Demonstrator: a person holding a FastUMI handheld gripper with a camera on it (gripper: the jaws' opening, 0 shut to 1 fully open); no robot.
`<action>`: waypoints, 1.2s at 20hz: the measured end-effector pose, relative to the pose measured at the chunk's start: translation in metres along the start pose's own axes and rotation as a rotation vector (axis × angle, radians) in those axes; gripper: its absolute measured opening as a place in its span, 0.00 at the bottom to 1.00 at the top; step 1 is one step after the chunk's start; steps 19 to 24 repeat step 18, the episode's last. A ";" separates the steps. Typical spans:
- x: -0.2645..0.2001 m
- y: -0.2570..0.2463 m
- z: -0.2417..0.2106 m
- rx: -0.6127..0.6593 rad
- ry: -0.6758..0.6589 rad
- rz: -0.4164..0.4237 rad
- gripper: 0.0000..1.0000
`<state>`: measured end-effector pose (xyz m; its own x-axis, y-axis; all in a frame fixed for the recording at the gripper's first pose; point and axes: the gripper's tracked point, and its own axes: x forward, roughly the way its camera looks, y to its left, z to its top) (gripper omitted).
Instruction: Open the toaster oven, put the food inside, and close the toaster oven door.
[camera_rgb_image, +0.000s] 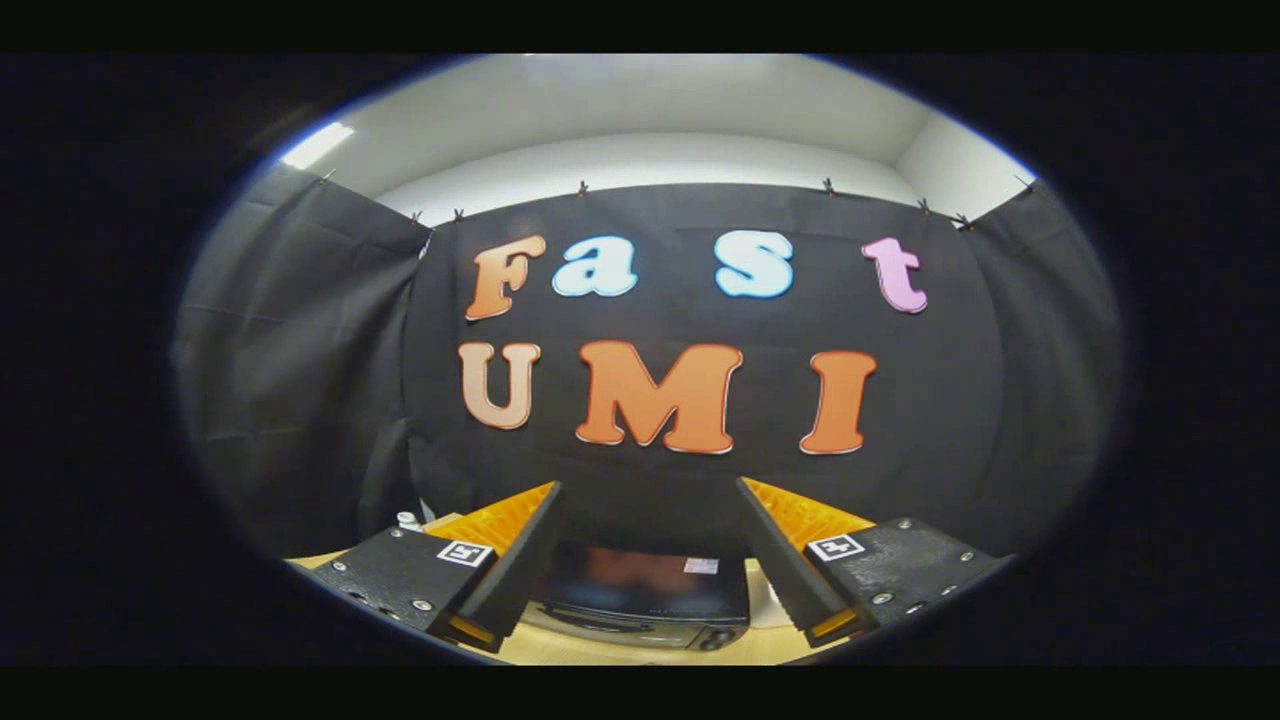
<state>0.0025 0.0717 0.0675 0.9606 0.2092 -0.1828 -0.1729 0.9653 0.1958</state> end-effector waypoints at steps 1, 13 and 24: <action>-0.002 0.004 0.009 0.004 -0.016 0.012 0.99; -0.014 0.030 0.088 -0.061 -0.279 0.083 0.98; -0.015 0.033 0.085 -0.060 -0.277 0.104 0.99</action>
